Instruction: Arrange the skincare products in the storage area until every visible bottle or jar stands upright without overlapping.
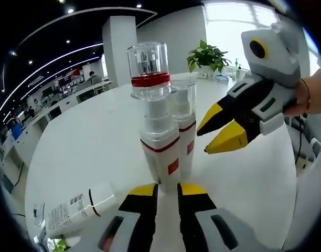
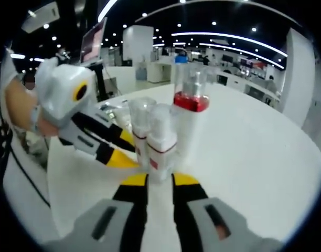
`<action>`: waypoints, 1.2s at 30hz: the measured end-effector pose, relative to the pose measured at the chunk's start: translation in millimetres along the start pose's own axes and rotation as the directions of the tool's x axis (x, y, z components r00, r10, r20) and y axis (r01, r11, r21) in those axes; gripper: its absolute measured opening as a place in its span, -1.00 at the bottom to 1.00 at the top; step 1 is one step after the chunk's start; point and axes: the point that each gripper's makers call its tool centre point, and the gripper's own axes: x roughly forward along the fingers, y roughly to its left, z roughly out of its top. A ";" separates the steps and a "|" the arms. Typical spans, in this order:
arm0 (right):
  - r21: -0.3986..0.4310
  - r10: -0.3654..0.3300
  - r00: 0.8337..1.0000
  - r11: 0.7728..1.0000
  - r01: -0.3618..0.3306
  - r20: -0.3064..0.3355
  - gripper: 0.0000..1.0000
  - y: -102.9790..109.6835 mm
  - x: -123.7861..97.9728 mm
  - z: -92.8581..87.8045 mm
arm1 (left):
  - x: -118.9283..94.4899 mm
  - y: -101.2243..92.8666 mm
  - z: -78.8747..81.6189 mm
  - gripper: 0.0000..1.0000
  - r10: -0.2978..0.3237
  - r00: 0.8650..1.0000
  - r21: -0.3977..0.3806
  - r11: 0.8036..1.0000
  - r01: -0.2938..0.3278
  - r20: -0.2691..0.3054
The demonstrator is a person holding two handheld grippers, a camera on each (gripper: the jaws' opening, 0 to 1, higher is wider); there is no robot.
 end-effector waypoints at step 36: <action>-0.224 0.280 0.959 0.933 -0.282 -0.040 -0.58 123.2 12.1 78.8 | -110.0 73.9 -60.1 -0.67 0.287 0.958 -0.232 0.930 -0.283 -0.021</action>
